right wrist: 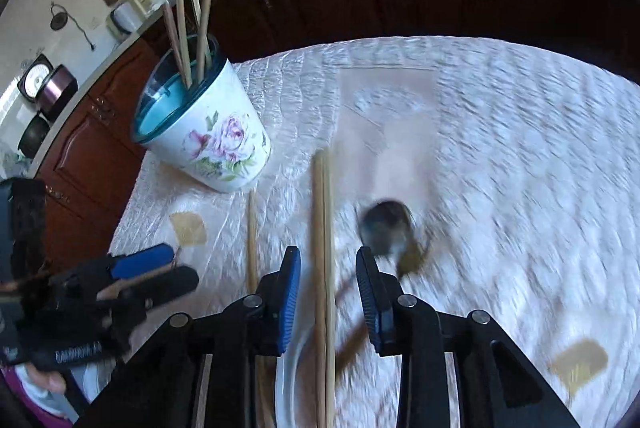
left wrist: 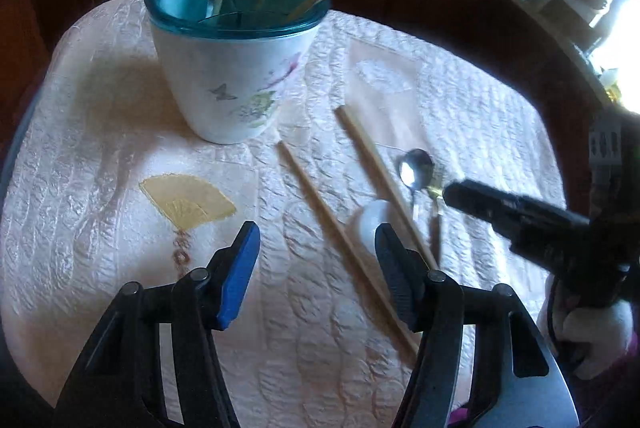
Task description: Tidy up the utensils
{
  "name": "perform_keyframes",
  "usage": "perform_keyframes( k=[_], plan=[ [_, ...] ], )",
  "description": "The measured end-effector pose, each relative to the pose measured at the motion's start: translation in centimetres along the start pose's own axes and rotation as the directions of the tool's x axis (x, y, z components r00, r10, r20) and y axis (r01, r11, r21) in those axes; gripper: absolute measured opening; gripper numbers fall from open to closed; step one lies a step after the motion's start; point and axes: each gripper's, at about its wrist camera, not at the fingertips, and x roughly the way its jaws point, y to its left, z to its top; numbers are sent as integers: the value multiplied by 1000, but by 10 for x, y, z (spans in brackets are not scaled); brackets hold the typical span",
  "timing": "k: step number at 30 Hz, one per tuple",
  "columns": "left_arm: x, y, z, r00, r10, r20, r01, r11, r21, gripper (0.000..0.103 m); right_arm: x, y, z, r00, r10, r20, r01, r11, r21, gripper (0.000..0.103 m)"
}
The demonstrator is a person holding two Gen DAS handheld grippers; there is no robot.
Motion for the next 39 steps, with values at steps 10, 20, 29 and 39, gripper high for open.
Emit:
perform_keyframes(
  k=[10,20,29,39],
  plan=[
    [15,13,11,999,34,-15,-34,999,-13,59,69,3,42,992,-40,-116,31,997,-76,17],
    [39,6,21,998,42,-40,-42,999,-7,59,83,2,52,989,15,-147,-21,999,-39,11],
    [50,13,30,998,47,-47,-48,998,-31,59,54,-5,45,987,101,-125,-101,995,5,10],
    [63,2,36,996,74,-50,-75,997,-14,59,52,-15,39,988,37,-150,-41,999,-25,10]
  ],
)
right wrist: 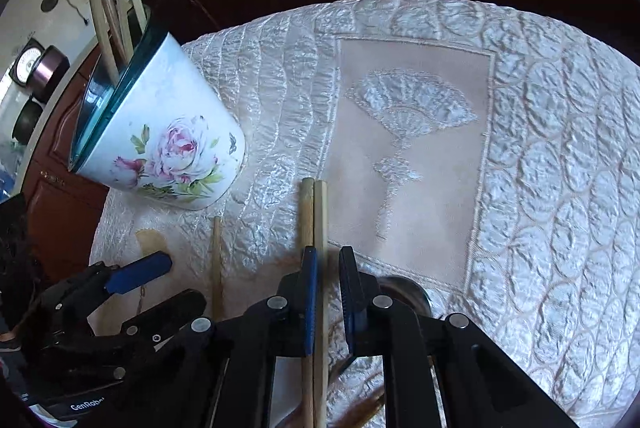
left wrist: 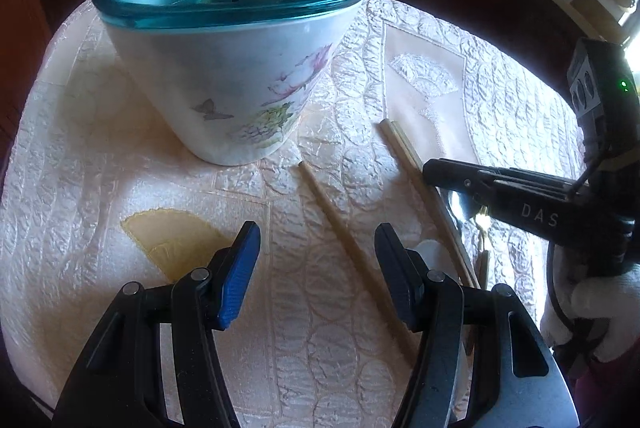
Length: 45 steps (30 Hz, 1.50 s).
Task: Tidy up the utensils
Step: 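Lift the chopsticks with the right tool while the left tool approaches another chopstick, then close the left tool on a wooden chopstick and lift it while the right tool holds its chopsticks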
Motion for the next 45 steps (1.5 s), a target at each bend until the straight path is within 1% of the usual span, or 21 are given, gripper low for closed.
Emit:
perform_keyframes(
  k=[3,4,6,9,12,15,18,19,20,21,22,23,26,27,29,32,33,35,40,45],
  plan=[
    [5,-3,1,1000,6,-4,-6,1000,-5,59,10,7,12,1000,-31,2,31,999,-10,10],
    [5,-3,-2,1000,9,-7,-9,1000,-4,59,20,0,15,999,-33,-4,33,999,-5,10],
    [8,-4,-1,1000,13,-12,-13,1000,-1,59,24,0,16,1000,-16,-22,16,1000,4,11],
    [14,-7,0,1000,9,-13,-10,1000,-8,59,33,10,21,999,-42,-22,41,999,-35,10],
    [16,-4,0,1000,18,-18,-18,1000,-13,59,39,13,27,999,-37,-13,36,999,-18,10],
    [20,-6,5,1000,19,-11,-19,1000,-23,59,47,11,41,1000,-29,-9,29,1000,5,10],
    [25,-8,11,1000,21,-12,-21,999,-29,59,50,12,47,999,-36,-10,35,999,-13,10],
    [27,-9,12,1000,17,-12,-18,999,-34,57,50,12,48,999,-37,-10,37,999,-20,10],
    [27,-9,13,1000,16,-10,-17,999,-36,46,48,12,48,999,-38,-8,37,999,-27,6],
    [29,-8,16,1000,22,-8,-22,999,-35,30,45,10,44,999,-37,-4,37,999,-33,6],
    [30,-7,17,1000,30,-5,-30,999,-31,24,41,7,41,999,-34,5,34,999,-35,5],
    [31,-6,17,1000,28,3,-28,999,-27,13,37,1,38,1000,-24,13,24,999,-30,5],
    [28,4,17,999,-44,-1,44,998,-52,12,16,2,32,998,7,57,-6,1000,-15,5],
    [25,7,17,998,-58,-2,58,996,-63,11,7,3,28,997,15,72,-14,1000,-15,5],
    [15,12,16,997,-72,13,73,995,-74,9,-10,3,24,994,31,104,-30,999,-11,5],
    [-9,17,13,993,-106,49,109,992,-64,9,-37,7,18,986,54,159,-53,999,-12,5],
    [-20,18,12,991,-114,64,118,991,-58,9,-49,13,3,983,56,176,-54,998,-16,5],
    [-38,18,9,988,-127,87,131,991,-39,8,-69,16,-2,976,62,210,-58,998,-24,5],
    [-87,11,-2,979,-136,155,131,991,41,8,-110,32,-15,957,73,280,-61,997,-50,5],
    [-115,3,-10,973,-129,192,116,990,74,7,-132,48,-20,948,78,309,-54,995,-86,5]
  ],
)
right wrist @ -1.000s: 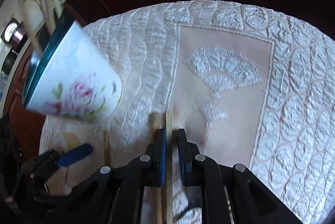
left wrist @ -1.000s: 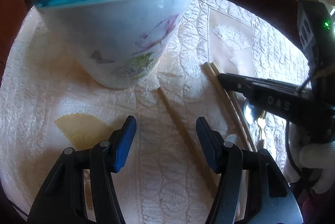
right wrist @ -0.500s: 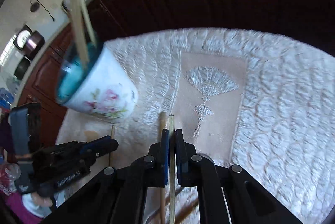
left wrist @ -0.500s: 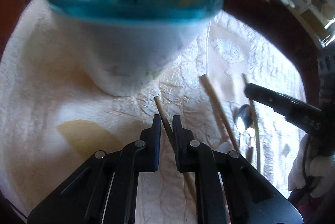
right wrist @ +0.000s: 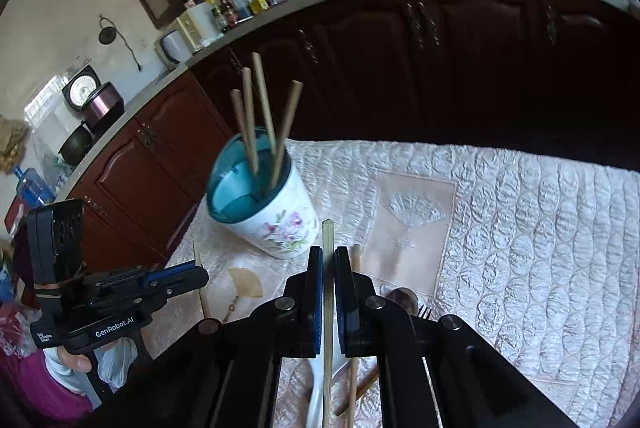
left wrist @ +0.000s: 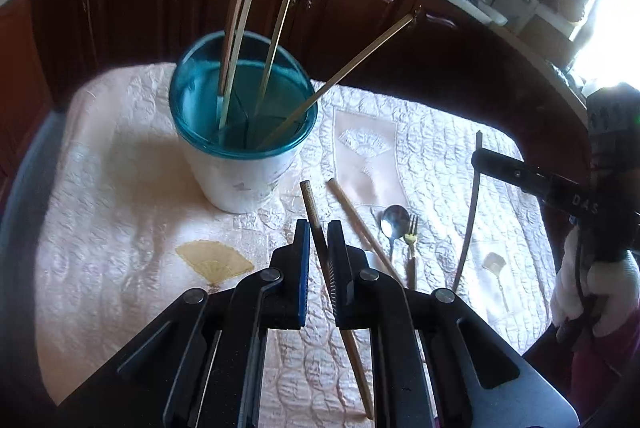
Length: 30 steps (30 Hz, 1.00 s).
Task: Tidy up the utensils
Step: 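Close the left tool on a wooden chopstick and lift it while the right tool holds its chopsticks, then carry both held chopsticks over the teal-rimmed cup and lower them in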
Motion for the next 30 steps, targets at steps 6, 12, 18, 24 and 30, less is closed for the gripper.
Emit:
perform_keyframes(
  k=[6,12,18,24,30],
  plan=[
    [-24,-3,-5,999,15,34,-16,1000,16,7,-18,16,1,1000,1,28,0,1000,-31,5],
    [-46,1,-5,997,15,71,-17,1000,21,5,-28,38,7,999,14,51,-11,997,-70,5],
    [-73,5,0,993,12,114,-16,999,32,4,-36,60,21,996,35,79,-26,993,-115,5],
    [-94,14,4,989,17,145,-20,1000,16,4,-37,77,27,995,46,90,-34,990,-140,5],
    [-116,22,12,983,19,183,-20,1000,8,4,-42,87,34,992,60,109,-43,988,-151,5]
  ],
)
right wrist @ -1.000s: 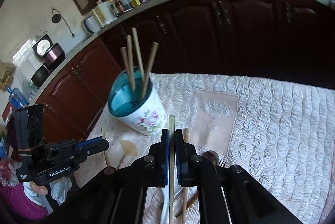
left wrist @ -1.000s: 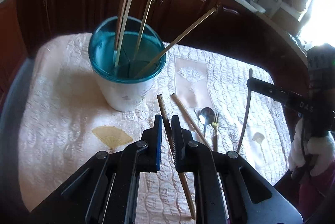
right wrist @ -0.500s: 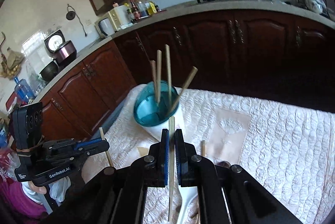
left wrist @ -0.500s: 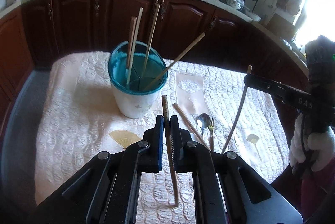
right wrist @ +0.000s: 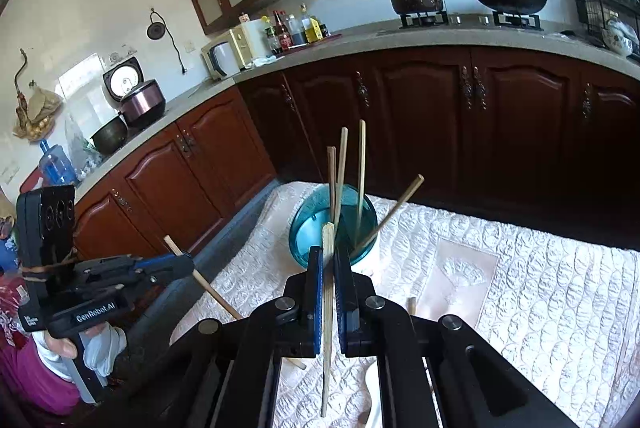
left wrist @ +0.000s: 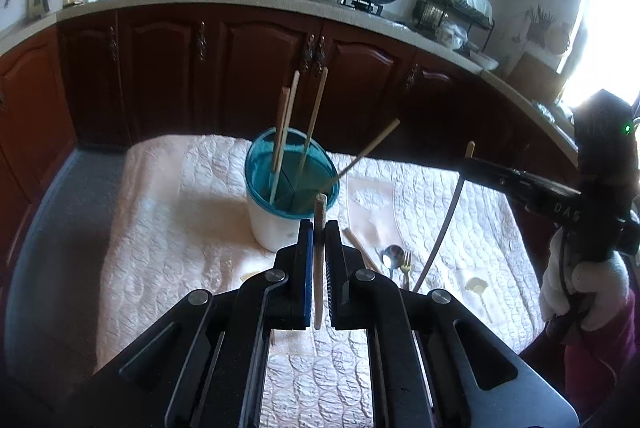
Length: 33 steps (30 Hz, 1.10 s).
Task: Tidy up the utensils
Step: 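Carry both held chopsticks over the teal-rimmed cup and lower them in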
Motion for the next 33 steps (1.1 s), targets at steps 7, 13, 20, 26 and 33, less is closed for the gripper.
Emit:
perform_keyframes(
  k=[7,13,20,26,33],
  plan=[
    [-24,9,28,999,-5,44,5,1000,0,4,-2,6,21,999,6,37,-6,1000,-16,5],
    [-41,19,59,997,-8,82,9,1000,-7,4,8,11,44,999,7,54,-6,1000,-22,5],
    [-44,24,95,991,29,129,-30,1000,2,4,21,17,79,996,-25,90,29,998,-48,5],
    [-20,33,114,987,81,136,-82,997,-3,4,40,11,114,992,-54,112,59,998,-36,5],
    [17,42,124,986,122,114,-120,993,-20,4,69,2,141,987,-99,125,103,995,-21,5]
  ],
)
